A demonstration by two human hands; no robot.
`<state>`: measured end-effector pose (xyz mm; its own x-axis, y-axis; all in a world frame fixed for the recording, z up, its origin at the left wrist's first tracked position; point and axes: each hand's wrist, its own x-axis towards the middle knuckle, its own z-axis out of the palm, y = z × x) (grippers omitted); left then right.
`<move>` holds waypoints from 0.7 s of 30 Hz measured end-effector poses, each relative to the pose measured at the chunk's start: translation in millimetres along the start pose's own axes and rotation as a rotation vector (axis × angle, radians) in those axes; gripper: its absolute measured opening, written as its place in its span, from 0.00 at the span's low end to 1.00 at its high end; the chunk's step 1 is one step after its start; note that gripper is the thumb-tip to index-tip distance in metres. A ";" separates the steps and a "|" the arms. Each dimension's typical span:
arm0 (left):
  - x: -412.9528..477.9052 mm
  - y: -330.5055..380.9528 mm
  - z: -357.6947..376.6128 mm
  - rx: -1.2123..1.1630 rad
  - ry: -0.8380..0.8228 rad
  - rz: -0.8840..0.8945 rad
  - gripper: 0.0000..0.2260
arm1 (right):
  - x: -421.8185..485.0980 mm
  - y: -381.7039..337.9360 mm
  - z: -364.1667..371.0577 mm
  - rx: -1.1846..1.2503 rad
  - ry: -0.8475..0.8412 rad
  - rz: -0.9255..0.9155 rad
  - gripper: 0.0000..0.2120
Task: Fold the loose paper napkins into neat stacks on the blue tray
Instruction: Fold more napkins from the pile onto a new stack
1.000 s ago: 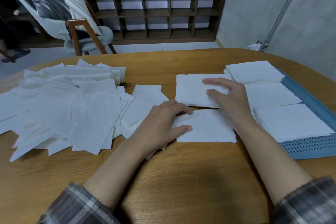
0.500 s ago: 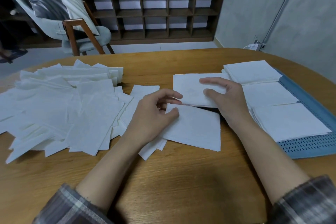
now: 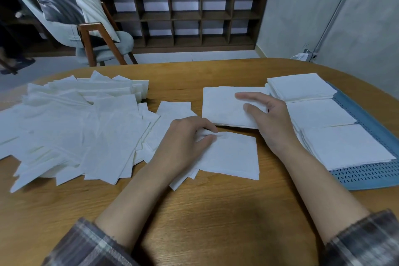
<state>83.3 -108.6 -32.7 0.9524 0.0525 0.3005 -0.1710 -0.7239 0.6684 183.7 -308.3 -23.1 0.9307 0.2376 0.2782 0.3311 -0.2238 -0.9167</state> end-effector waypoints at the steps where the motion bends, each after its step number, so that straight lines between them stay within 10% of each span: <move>1: 0.3 -0.6 -0.1 -0.007 0.006 0.032 0.05 | -0.4 -0.3 0.2 0.013 -0.007 -0.008 0.16; 21: 7.0 -4.1 -8.8 -0.421 0.361 -0.104 0.06 | -8.8 -5.6 6.9 0.439 -0.259 0.143 0.13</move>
<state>88.4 -99.2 -27.3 0.8353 0.3946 0.3828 -0.2376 -0.3689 0.8986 172.6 -302.7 -22.4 0.8743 0.4722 0.1126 0.0560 0.1322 -0.9896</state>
